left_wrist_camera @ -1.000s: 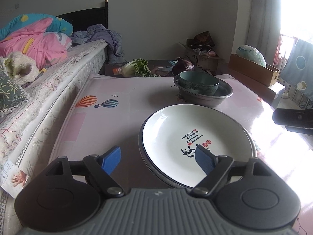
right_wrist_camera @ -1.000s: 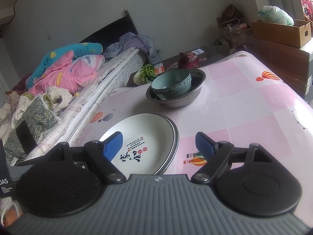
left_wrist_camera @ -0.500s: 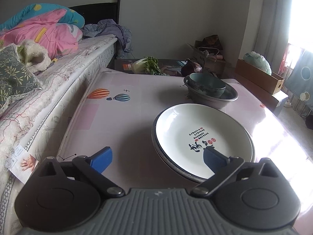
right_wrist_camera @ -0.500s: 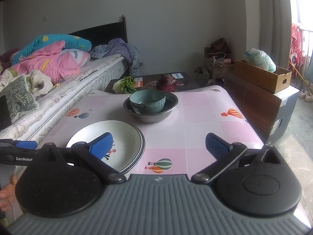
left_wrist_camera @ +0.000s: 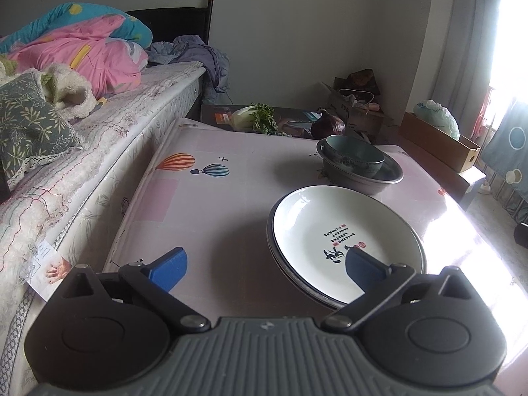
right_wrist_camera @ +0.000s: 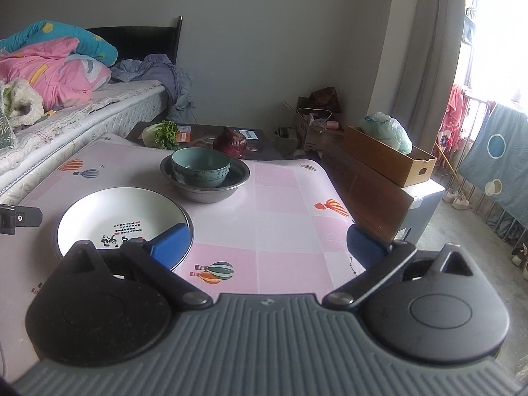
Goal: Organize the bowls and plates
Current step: 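Move both tools to the steel bowl holding the teal bowl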
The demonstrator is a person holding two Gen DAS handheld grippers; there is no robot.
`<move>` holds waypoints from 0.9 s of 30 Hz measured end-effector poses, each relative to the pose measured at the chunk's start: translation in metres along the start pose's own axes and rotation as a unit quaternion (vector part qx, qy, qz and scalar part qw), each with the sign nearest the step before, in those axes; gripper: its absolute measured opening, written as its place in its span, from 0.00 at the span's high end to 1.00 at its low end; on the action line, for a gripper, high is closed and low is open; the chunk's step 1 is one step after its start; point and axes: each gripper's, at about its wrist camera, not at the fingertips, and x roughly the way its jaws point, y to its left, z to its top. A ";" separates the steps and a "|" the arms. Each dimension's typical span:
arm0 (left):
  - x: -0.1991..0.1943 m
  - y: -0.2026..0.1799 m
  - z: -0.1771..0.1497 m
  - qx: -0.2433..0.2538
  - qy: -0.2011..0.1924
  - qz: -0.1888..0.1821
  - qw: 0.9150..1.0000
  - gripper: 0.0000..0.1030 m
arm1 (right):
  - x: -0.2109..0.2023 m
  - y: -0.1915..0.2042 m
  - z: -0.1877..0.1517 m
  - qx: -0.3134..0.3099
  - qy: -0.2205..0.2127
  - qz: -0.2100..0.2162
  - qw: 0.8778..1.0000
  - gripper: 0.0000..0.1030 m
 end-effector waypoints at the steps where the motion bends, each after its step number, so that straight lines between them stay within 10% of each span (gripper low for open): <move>1: 0.000 0.000 0.000 0.000 0.000 0.000 1.000 0.00 | -0.002 0.003 -0.001 -0.007 -0.004 -0.008 1.000 0.01; 27: 0.001 -0.002 -0.002 -0.004 0.018 -0.007 1.000 0.00 | 0.006 0.009 0.001 0.036 0.039 0.030 0.998 0.01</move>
